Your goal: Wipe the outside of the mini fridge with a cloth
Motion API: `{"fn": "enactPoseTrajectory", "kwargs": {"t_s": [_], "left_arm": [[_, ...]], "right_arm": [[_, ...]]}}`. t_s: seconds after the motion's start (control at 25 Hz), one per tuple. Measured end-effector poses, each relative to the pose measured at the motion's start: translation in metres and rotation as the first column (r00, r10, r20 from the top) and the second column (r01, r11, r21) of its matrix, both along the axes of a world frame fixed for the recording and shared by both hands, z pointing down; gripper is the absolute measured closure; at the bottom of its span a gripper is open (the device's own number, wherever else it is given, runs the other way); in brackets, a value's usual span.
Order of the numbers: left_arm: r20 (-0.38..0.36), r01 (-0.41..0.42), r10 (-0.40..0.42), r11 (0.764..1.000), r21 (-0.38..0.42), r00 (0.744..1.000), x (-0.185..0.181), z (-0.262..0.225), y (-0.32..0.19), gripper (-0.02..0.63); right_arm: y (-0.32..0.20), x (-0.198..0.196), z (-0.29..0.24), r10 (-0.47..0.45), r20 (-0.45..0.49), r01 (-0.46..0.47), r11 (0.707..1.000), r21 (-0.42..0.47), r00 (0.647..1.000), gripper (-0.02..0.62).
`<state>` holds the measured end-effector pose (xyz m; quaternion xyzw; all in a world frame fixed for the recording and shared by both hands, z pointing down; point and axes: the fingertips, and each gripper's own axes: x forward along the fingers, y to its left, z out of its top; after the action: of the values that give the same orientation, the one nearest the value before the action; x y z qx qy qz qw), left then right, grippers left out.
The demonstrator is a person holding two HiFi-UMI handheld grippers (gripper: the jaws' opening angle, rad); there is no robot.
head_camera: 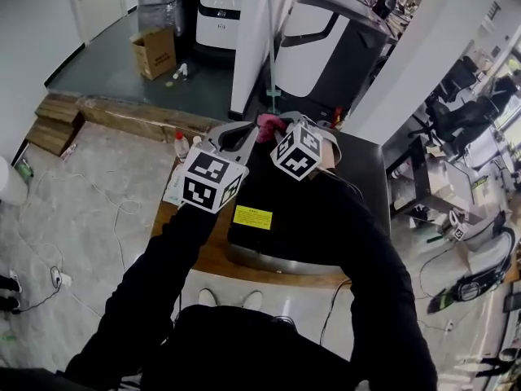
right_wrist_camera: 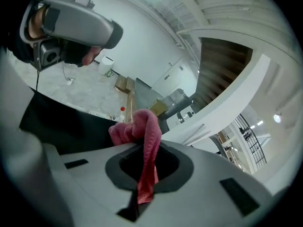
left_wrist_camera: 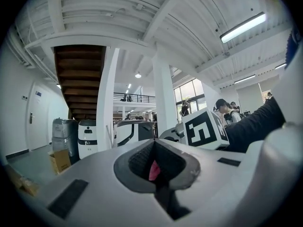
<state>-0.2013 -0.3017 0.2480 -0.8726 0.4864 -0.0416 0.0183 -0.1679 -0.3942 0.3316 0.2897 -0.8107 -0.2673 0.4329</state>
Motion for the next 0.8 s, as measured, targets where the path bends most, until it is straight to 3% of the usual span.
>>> {"fn": "enactPoseTrajectory", "kwargs": {"t_s": [0.28,0.8], "left_arm": [[0.011,-0.039,0.04,0.999,-0.027,0.999,0.015,0.011,-0.012,0.6],[0.042,-0.112,0.114,0.993,-0.042,0.993,0.102,0.005,-0.024,0.6]], "right_arm": [[-0.001,0.004,0.015,-0.005,-0.107,0.006,1.0,0.009,0.994,0.581],[-0.018,0.105,0.016,0.066,-0.153,-0.069,0.997,-0.016,0.986,0.581]]}}
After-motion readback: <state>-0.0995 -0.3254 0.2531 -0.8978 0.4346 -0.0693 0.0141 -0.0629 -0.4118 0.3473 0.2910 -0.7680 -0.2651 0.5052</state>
